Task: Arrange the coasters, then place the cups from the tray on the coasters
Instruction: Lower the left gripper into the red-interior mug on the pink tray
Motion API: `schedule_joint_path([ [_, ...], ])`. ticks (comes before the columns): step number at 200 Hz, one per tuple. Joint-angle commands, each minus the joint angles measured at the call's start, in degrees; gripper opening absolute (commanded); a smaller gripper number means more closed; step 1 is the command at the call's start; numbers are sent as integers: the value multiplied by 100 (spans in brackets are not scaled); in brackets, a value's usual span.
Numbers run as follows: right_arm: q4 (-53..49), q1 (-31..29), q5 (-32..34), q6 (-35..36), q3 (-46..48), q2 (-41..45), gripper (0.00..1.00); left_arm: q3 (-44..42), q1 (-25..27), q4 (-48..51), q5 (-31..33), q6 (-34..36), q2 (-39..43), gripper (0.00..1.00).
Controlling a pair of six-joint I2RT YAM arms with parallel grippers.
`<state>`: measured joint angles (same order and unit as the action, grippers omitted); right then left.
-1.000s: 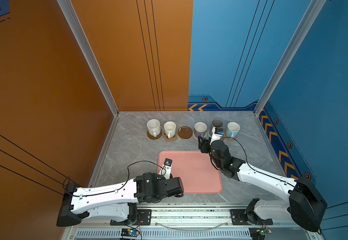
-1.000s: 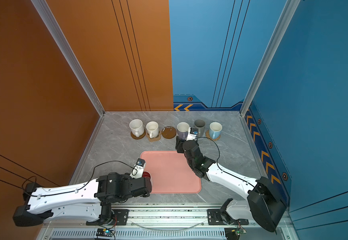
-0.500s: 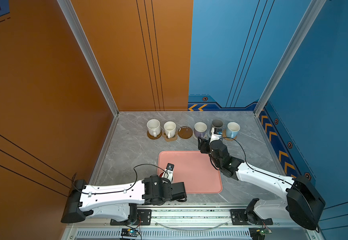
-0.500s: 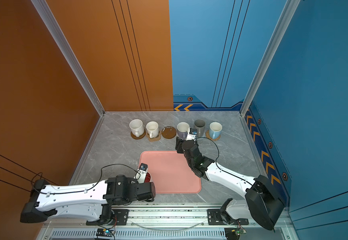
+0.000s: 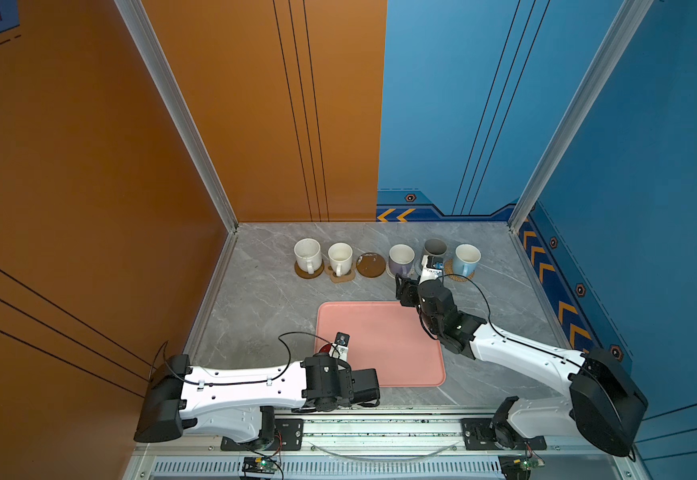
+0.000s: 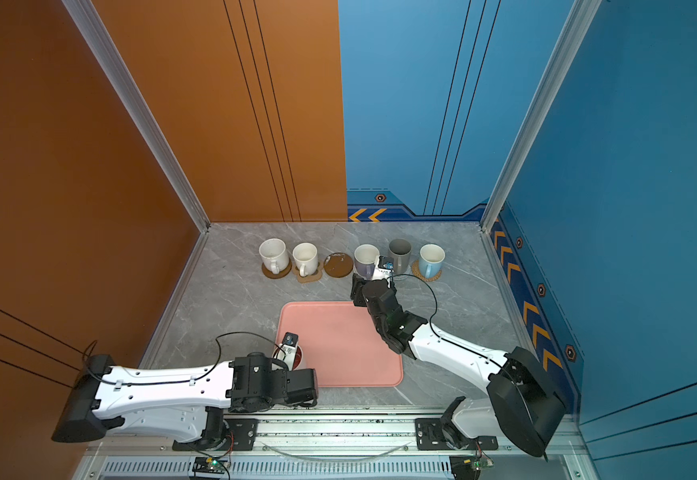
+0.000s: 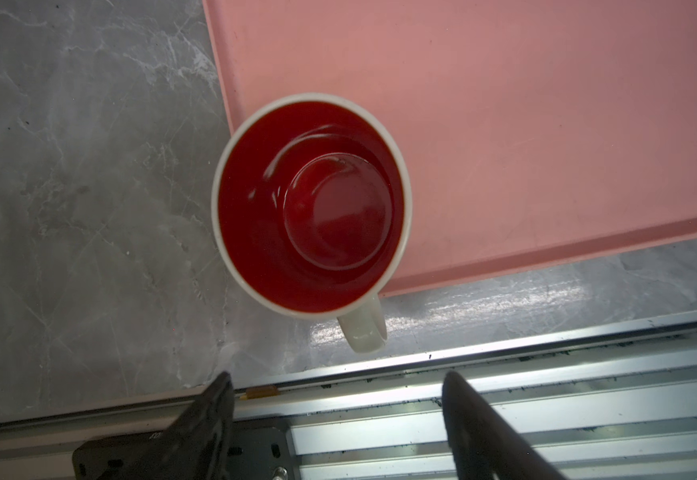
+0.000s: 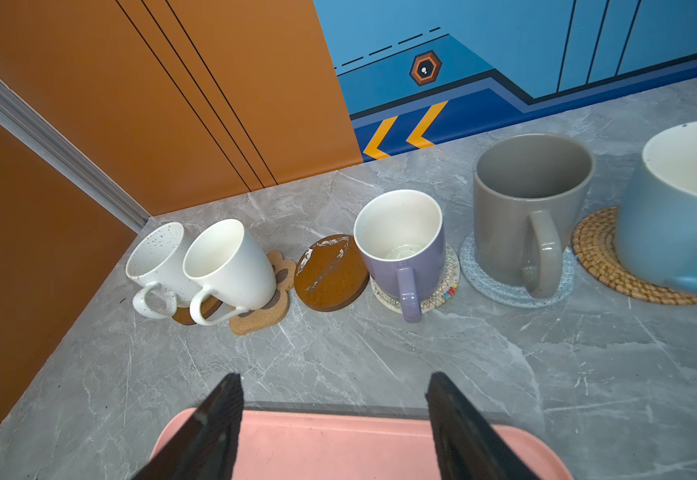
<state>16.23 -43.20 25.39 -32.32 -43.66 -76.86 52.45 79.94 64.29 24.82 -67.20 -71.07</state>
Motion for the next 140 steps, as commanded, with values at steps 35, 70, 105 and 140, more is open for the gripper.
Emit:
schedule_joint_path([
  [35, -134, -21, 54, 67, -152, -66, 69, -373, -204, -508, -270, -147, -85, 77],
  [70, -141, 9, 37, 59, -142, -70, 69, -673, -392, -878, -393, -179, 52, 74],
  [105, -144, 20, 21, 51, -134, -74, 69, -928, -596, -1216, -448, -163, 189, 71],
  [140, -153, 60, 2, 45, -117, -71, 69, -987, -794, -1260, -433, -121, 181, 66],
])
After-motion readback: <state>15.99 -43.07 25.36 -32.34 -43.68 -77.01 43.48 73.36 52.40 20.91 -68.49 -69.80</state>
